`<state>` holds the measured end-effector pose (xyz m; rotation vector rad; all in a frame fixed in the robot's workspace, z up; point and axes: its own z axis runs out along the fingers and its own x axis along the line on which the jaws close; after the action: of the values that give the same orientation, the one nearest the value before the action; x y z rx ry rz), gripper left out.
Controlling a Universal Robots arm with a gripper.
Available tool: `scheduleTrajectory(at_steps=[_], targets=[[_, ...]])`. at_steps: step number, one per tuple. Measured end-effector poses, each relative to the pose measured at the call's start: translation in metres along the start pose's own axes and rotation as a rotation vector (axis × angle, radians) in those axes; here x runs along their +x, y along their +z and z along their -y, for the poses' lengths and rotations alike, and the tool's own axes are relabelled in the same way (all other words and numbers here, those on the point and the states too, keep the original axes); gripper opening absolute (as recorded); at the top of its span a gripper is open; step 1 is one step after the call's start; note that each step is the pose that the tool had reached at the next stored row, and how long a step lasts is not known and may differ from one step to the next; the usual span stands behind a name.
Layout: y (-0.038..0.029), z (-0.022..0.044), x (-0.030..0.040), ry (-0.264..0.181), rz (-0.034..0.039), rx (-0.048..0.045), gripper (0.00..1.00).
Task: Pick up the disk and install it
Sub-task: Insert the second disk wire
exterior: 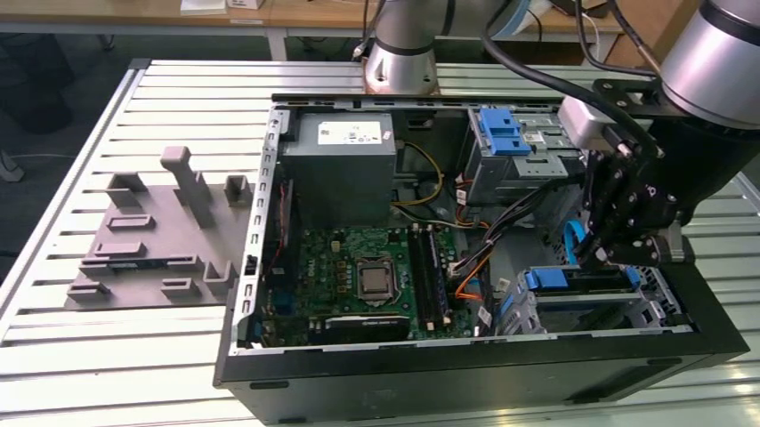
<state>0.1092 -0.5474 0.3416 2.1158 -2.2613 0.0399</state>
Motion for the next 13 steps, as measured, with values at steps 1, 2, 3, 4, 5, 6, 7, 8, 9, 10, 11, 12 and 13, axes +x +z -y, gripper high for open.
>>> scheduleTrajectory(at_steps=[1,2,3,4,5,6,7,8,9,10,11,12,13], targets=[[0.0002,0.0,0.0001,0.0,0.0,0.0,0.16],[0.0004,0.0,0.0002,0.0,-0.0001,-0.0003,0.16],[0.0006,0.0002,0.0002,0.0,-0.0001,-0.0008,0.16],[0.0008,0.0005,0.0003,0.001,0.0,-0.0014,0.16],[0.0009,0.0008,0.0003,0.002,0.0001,-0.0024,0.16],[0.001,0.0011,0.0005,0.003,0.0001,-0.0035,0.16],[0.0012,0.0014,0.0005,0.004,0.0001,-0.0044,0.16],[0.0013,0.0015,0.0005,0.004,-0.0001,-0.0052,0.16],[0.0014,0.0016,0.0006,0.004,-0.0002,-0.0059,0.16],[0.0016,0.0016,0.0006,0.004,-0.0002,-0.0066,0.16],[0.0018,0.0018,0.0007,0.004,-0.0002,-0.0071,0.16],[0.002,0.0018,0.0008,0.004,-0.0003,-0.0076,0.16],[0.0024,0.0019,0.0009,0.004,-0.0001,-0.0081,0.16]])
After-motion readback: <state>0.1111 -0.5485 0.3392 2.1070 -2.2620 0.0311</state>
